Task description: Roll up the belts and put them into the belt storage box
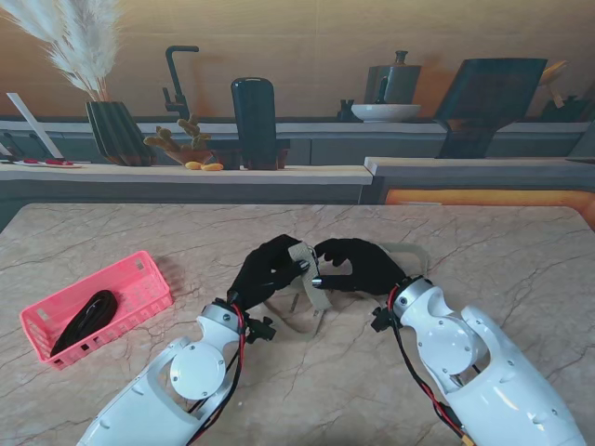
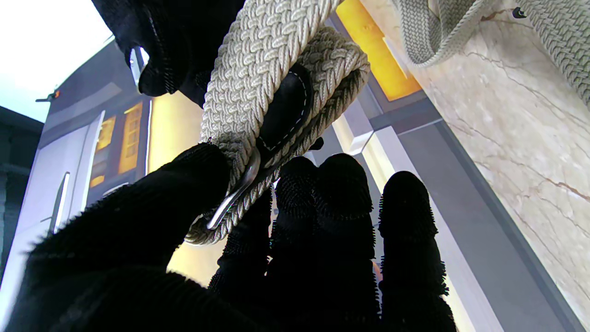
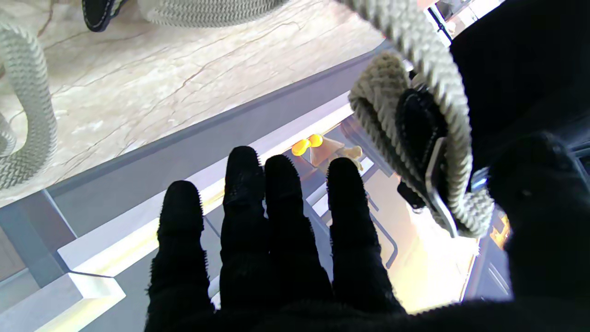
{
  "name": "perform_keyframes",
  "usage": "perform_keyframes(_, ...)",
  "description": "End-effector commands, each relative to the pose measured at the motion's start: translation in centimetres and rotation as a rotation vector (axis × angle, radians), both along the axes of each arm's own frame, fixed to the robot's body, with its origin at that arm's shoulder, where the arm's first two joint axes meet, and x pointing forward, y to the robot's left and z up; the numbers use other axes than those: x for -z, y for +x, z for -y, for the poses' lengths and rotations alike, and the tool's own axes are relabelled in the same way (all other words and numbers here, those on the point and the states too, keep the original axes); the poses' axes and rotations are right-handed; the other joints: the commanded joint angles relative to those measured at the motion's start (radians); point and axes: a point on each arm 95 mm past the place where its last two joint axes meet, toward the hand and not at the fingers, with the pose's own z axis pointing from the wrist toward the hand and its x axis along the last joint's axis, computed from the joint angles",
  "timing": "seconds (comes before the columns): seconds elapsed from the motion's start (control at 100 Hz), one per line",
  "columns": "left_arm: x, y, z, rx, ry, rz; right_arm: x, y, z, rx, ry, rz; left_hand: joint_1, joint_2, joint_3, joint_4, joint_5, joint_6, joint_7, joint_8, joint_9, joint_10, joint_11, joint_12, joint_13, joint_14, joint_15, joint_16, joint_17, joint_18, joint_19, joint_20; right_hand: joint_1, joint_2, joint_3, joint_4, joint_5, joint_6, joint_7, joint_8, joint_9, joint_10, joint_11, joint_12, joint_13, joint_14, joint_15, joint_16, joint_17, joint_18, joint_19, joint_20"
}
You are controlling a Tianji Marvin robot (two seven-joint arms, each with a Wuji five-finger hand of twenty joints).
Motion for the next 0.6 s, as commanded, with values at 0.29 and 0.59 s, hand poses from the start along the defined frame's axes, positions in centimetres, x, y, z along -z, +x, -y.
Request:
perform_keyframes(0.29,-0.3,-0.1,0.2,-0.014,-0.001,0.000,0.5,0.4,-1.7,-0.028,0.009,-0.019,0.013,0.046,0.041,0.068,0.048,-0.060,0.090,0.038,0.025,0.003,-0.015,-0.003,0.010,-0.030,-0.002,0.001,0.010,-0.012,0.032,0.013,0.143,-0.058,0.182,-0.045,0.212,-0.144,0.229,-0.036,0.266,-0.068,0.100,0.023,0.152,-0.039,0.107,0.043,0.065,0.005,0.002,0.021)
perform_keyframes(0.59,-0.3,0.1,0.2,-0.048,0.003,0.016,0.4,0.4,-1.9,-0.036,0.025,-0.008,0.020,0.043,-0.063,-0.032,0.027,-0.100,0.014,-0.162,-0.038,-0.012,-0.121,-0.126,-0.066,0.028,-0.137,-0.045,-0.049,-0.002,-0.056,-0.028,0.367,-0.036,0.229,-0.127,0.359,-0.215,0.511,-0.276,0.509,-0.086,0.133,-0.008,0.266,-0.059,0.179,0.057,0.103,0.015,0.063,0.000)
